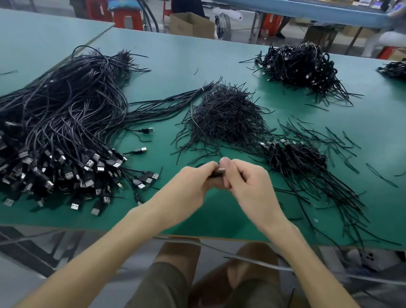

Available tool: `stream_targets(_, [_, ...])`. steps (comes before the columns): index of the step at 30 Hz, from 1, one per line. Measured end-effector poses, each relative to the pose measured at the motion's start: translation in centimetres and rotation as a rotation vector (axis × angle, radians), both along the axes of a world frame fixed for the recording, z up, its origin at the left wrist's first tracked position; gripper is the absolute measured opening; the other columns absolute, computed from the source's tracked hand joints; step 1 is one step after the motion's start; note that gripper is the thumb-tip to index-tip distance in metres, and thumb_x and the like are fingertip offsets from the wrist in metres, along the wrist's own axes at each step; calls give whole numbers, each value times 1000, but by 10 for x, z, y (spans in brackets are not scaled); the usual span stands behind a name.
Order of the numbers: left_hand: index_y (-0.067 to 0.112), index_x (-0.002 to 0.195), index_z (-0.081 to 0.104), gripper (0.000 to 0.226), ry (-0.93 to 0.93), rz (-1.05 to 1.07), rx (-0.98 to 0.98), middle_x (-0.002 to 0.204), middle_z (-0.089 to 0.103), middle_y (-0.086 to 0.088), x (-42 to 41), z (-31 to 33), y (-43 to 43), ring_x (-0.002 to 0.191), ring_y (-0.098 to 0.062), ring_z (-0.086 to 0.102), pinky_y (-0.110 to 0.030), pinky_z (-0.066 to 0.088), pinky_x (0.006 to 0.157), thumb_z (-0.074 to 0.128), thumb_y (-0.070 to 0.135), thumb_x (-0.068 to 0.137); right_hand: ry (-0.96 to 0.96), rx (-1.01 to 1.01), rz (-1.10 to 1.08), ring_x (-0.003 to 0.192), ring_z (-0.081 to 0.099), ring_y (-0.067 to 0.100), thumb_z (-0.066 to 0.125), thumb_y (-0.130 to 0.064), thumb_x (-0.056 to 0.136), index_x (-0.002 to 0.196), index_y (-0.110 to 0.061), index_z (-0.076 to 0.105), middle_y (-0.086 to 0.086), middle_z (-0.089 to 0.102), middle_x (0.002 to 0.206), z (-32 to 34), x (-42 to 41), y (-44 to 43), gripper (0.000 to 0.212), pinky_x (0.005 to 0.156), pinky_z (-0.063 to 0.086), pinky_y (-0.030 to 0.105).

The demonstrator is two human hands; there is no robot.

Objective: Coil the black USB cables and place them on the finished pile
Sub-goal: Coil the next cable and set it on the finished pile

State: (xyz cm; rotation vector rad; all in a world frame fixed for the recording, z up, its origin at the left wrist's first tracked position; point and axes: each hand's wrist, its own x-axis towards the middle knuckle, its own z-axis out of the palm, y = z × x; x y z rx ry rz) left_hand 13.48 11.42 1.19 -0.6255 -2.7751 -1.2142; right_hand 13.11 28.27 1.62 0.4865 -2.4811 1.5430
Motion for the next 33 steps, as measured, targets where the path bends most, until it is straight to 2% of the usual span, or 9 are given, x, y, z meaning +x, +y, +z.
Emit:
stream_targets(4, [23, 93, 60, 15, 4, -53, 14, 86, 71, -4, 4, -1, -2, 74, -30, 60, -48, 50, 75, 55, 15, 105, 56, 50, -15, 46, 38, 9, 49, -36, 106, 61, -19, 51, -6, 45, 50, -9, 7, -3, 49, 50, 29, 18])
stream_targets(10, [29, 102, 63, 26, -248, -265, 210, 102, 69, 21, -3, 5, -13, 102, 8, 60, -14, 43, 96, 49, 8, 106, 58, 9, 49, 51, 45, 12, 42, -39, 108, 67, -20, 55, -4, 58, 60, -5, 14, -7, 47, 53, 36, 24])
stream_targets(12, [22, 114, 65, 20, -358, -328, 309, 113, 72, 17, -2, 3, -18, 115, 1, 61, -19, 44, 103, 48, 17, 105, 94, 40, 55, 51, 46, 9, 42, -37, 109, 68, -20, 54, -14, 52, 57, -2, 16, -8, 46, 54, 32, 14])
stream_targets(15, [-1, 130, 58, 37, -444, -315, 487, 135, 64, -16, -4, -7, -25, 131, -26, 57, -38, 40, 116, 43, 23, 106, 139, 110, 50, 51, 46, 11, 41, -35, 109, 69, -17, 53, -12, 49, 55, 1, 17, -11, 45, 54, 31, 15])
stream_targets(21, [1, 152, 38, 48, -618, -353, 1096, 154, 48, -10, -6, -3, -12, 144, -26, 45, -34, 41, 114, 26, 25, 112, 181, 136, 43, 50, 44, 9, 42, -31, 109, 74, -13, 54, -14, 43, 55, -4, 21, -27, 41, 55, 29, 19])
stream_targets(24, [2, 144, 48, 46, -649, -282, 1392, 138, 64, -5, -10, 11, -18, 128, -19, 60, -31, 49, 106, 26, 28, 112, 51, 96, 119, 49, 42, 11, 43, -34, 109, 74, -16, 53, -11, 45, 55, -17, 19, -28, 41, 54, 33, 25])
stream_targets(26, [7, 121, 62, 35, -684, -237, 1552, 93, 71, 7, -11, 20, -27, 80, -9, 68, -26, 55, 87, 33, 24, 111, -19, 156, 114, 52, 45, 18, 46, -38, 107, 73, -20, 52, -8, 48, 57, -24, 16, -19, 39, 57, 42, 40])
stream_targets(29, [15, 94, 64, 28, -642, -266, 1436, 57, 39, 14, -5, 31, -45, 46, -5, 29, -18, 33, 60, 43, 29, 107, 29, 363, 59, 64, 57, 24, 46, -46, 102, 74, -12, 57, -2, 60, 67, -29, 6, 2, 46, 70, 48, 46])
stream_targets(33, [17, 82, 67, 28, -383, -260, 603, 52, 48, 7, 2, 26, -49, 44, -12, 36, -19, 32, 46, 53, 33, 100, 135, 432, -42, 61, 56, 24, 53, -51, 94, 71, -6, 61, 3, 60, 65, -21, -12, 20, 52, 69, 45, 40])
